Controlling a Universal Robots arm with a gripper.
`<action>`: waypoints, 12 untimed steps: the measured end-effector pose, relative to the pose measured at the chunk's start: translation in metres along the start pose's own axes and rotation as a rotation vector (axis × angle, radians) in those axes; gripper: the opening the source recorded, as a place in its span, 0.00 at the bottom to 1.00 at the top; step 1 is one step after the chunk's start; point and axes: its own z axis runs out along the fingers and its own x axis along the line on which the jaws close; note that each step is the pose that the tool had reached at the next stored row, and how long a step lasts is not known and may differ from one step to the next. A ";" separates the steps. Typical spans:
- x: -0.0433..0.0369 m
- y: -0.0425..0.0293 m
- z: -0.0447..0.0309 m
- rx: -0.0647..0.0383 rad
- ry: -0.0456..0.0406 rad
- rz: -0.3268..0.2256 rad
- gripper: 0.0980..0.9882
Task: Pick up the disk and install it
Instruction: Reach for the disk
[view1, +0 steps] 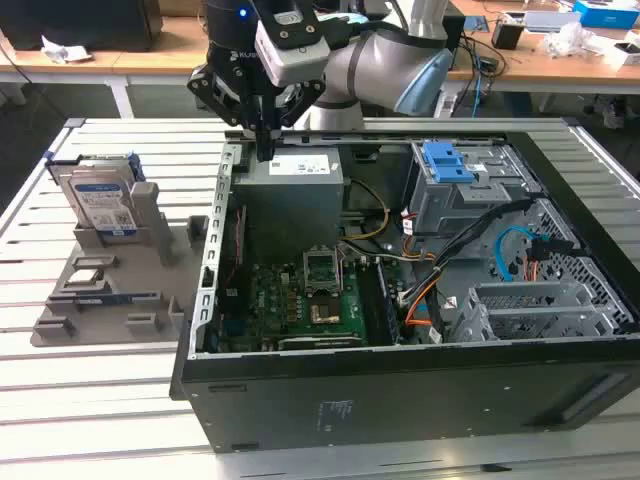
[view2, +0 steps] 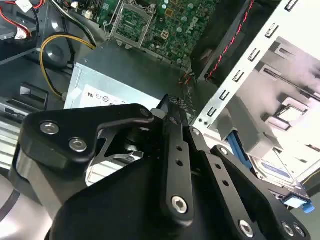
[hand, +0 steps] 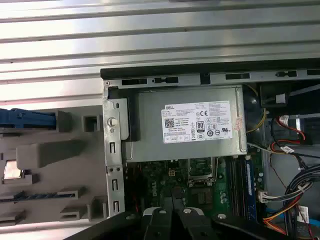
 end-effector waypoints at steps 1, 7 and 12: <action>0.0047 -0.0003 -0.0001 0.000 0.0000 0.000 0.01; 0.0282 -0.0021 -0.0007 0.000 -0.0001 0.000 0.01; 0.0398 -0.0030 -0.0011 0.000 -0.0001 0.000 0.01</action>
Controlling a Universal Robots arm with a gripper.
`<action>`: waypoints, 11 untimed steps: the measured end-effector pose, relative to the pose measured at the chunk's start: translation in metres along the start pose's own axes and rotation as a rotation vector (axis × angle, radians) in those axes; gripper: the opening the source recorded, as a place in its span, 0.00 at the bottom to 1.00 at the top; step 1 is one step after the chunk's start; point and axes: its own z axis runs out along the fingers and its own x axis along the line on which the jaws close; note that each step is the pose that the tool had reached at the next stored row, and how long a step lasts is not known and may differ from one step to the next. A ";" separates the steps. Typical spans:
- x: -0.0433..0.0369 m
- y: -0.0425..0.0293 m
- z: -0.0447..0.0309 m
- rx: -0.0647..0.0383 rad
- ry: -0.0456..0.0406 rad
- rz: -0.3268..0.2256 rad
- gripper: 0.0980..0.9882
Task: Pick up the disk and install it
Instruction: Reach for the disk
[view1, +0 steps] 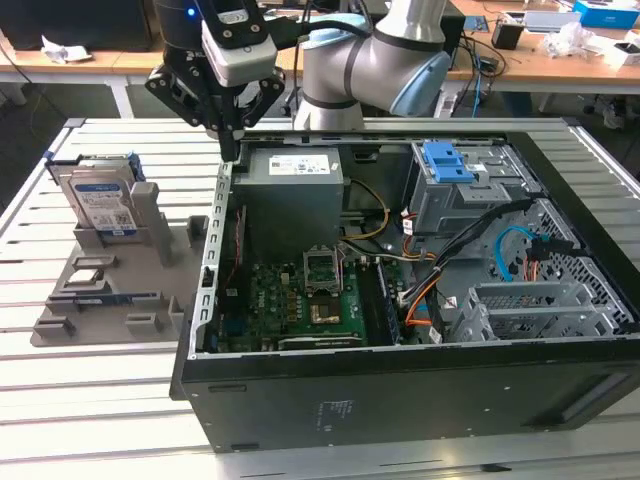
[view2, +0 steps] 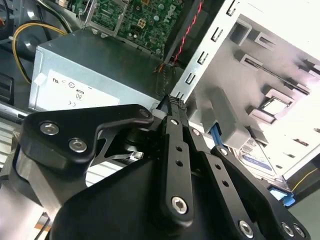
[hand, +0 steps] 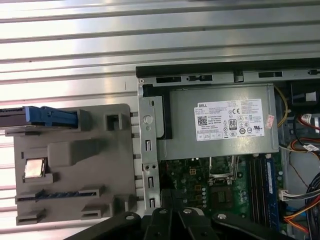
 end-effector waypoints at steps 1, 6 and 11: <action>0.0018 -0.0001 0.0000 0.000 0.0000 0.000 0.01; 0.0149 -0.0011 -0.0004 0.000 0.0000 0.000 0.01; 0.0361 -0.0027 -0.0010 0.000 0.0000 0.000 0.01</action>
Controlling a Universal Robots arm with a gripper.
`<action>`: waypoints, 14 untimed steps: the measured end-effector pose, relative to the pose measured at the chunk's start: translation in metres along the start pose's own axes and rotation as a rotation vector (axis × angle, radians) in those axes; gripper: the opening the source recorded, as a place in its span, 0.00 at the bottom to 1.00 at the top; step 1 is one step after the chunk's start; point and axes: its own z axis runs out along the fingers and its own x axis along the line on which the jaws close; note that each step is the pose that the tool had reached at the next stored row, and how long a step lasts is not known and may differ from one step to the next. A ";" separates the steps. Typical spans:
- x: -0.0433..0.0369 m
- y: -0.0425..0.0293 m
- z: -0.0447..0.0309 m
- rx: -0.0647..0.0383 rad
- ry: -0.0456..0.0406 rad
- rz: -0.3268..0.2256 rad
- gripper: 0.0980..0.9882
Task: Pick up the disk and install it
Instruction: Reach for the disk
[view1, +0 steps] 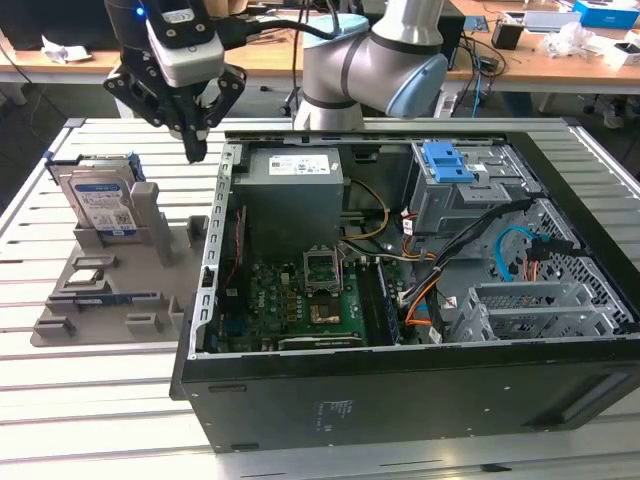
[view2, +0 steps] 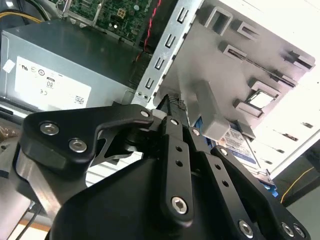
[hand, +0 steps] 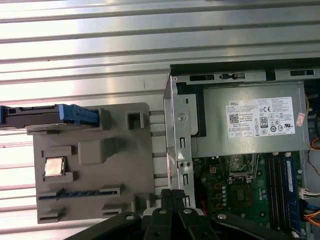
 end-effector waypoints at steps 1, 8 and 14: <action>0.0023 -0.0002 -0.0001 0.000 0.0000 0.000 0.01; 0.0280 -0.0021 -0.0008 0.000 0.0001 0.000 0.01; 0.0487 -0.0036 -0.0013 0.000 0.0000 0.000 0.01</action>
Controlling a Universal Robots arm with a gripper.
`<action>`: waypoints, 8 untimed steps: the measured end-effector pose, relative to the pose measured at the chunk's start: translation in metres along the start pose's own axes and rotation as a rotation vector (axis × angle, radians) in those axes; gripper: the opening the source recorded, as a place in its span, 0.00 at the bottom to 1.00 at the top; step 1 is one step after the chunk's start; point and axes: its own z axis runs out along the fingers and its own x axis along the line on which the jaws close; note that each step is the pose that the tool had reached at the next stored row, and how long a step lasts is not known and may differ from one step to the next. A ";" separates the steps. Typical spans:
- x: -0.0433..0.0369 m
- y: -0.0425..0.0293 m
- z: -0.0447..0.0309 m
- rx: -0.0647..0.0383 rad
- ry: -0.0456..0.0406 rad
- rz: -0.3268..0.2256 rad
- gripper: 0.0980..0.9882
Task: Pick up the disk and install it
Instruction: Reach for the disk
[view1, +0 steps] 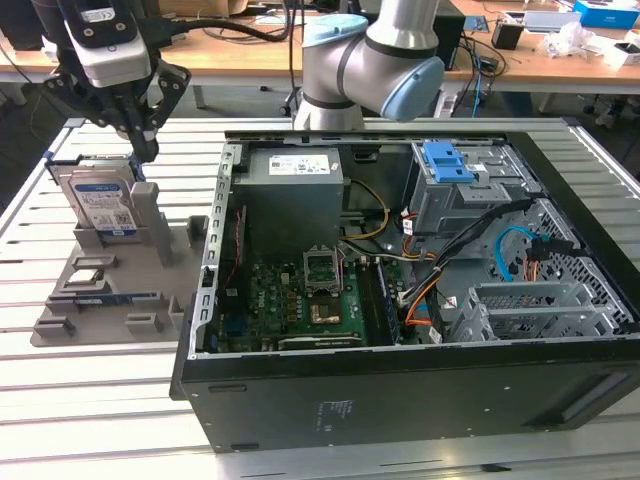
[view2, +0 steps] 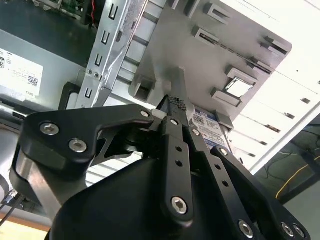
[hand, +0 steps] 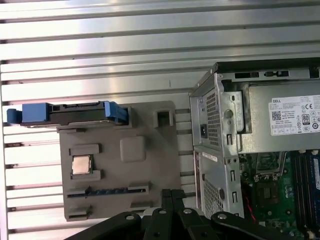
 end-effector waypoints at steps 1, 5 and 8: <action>0.0034 -0.0003 -0.0001 0.000 0.0001 0.000 0.01; 0.0138 -0.0010 -0.0004 0.000 0.0001 0.000 0.01; 0.0207 -0.0016 -0.0006 0.000 0.0000 0.000 0.01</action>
